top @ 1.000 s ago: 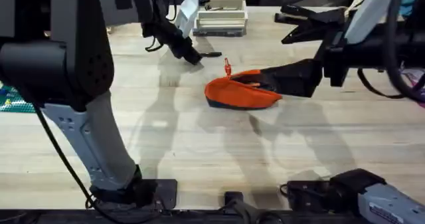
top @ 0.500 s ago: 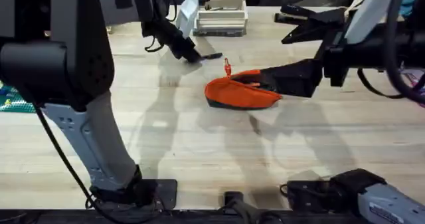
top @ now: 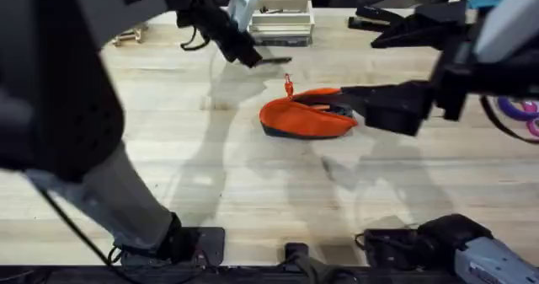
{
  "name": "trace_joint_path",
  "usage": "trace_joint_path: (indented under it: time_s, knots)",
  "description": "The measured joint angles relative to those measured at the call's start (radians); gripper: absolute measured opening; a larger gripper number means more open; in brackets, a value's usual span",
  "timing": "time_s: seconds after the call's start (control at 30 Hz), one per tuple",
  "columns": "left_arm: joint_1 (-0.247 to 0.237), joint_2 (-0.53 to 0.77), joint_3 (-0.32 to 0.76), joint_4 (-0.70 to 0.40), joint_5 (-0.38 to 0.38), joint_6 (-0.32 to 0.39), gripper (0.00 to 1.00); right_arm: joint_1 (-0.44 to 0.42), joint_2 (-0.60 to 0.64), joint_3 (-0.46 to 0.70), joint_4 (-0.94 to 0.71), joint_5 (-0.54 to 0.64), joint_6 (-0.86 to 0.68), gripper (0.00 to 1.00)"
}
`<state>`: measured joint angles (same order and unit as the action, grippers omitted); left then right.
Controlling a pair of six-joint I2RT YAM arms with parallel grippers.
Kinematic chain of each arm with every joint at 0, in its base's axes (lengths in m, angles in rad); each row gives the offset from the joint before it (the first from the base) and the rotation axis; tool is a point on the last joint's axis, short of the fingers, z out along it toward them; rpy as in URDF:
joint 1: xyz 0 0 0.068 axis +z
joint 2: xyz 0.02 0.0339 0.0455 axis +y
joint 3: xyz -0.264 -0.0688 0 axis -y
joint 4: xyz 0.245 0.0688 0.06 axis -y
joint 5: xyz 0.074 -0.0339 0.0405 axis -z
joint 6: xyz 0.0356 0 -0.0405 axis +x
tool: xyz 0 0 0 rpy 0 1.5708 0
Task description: Unzip the bag, pick up the pens from the table one at a time and place them inside, then zip the bag closed.
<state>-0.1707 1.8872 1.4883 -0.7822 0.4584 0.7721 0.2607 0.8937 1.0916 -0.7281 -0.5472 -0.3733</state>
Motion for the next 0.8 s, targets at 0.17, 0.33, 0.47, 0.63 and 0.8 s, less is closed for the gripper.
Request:
trace_joint_path:
  time_s: [0.17, 0.33, 0.47, 0.63, 0.8]
  knots:
    - [-0.043, -0.108, 0.0, 0.0, -0.003, -0.045, 0.043, 0.0, -0.089, 0.0, -0.044, 0.0, 0.0, 0.998]
    - [-0.109, -0.174, 0.0, 0.0, -0.006, -0.104, 0.043, 0.0, -0.156, 0.001, -0.081, 0.0, 0.0, 0.997]
    - [-0.18, -0.206, 0.0, 0.001, -0.007, -0.16, 0.043, 0.0, -0.193, 0.002, -0.09, 0.0, 0.0, 0.998]
    - [-0.28, -0.216, 0.0, -0.009, -0.007, -0.249, 0.043, 0.0, -0.221, 0.002, -0.091, 0.0, 0.0, 0.998]
    - [-0.389, -0.216, 0.0, -0.016, -0.007, -0.292, 0.043, 0.0, -0.229, 0.002, -0.092, 0.0, 0.0, 0.997]
